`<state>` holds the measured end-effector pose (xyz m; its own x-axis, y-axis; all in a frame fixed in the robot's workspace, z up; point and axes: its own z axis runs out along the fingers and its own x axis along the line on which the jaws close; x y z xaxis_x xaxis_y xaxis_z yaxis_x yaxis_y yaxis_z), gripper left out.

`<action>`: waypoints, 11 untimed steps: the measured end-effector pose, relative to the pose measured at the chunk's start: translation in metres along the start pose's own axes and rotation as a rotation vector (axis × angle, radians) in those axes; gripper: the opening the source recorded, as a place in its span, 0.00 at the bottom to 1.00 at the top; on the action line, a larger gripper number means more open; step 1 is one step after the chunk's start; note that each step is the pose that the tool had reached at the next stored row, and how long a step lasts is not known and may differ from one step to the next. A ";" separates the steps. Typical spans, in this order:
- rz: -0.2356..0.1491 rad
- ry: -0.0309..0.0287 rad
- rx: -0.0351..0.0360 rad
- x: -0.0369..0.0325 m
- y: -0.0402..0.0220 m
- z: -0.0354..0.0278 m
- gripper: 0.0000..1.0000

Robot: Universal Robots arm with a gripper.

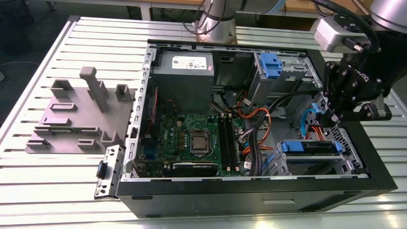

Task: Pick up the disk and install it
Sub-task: 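Insert the second disk wire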

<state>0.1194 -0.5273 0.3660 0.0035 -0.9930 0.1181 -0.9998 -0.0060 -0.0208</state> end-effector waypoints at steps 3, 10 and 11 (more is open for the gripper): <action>0.000 -0.0001 0.0000 -0.0018 0.0000 -0.0018 0.11; 0.002 0.0001 -0.0002 -0.0040 -0.0002 -0.0097 0.11; 0.002 0.0000 -0.0002 -0.0043 -0.0002 -0.0105 0.11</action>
<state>0.1194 -0.5218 0.3759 0.0012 -0.9930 0.1181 -0.9998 -0.0037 -0.0208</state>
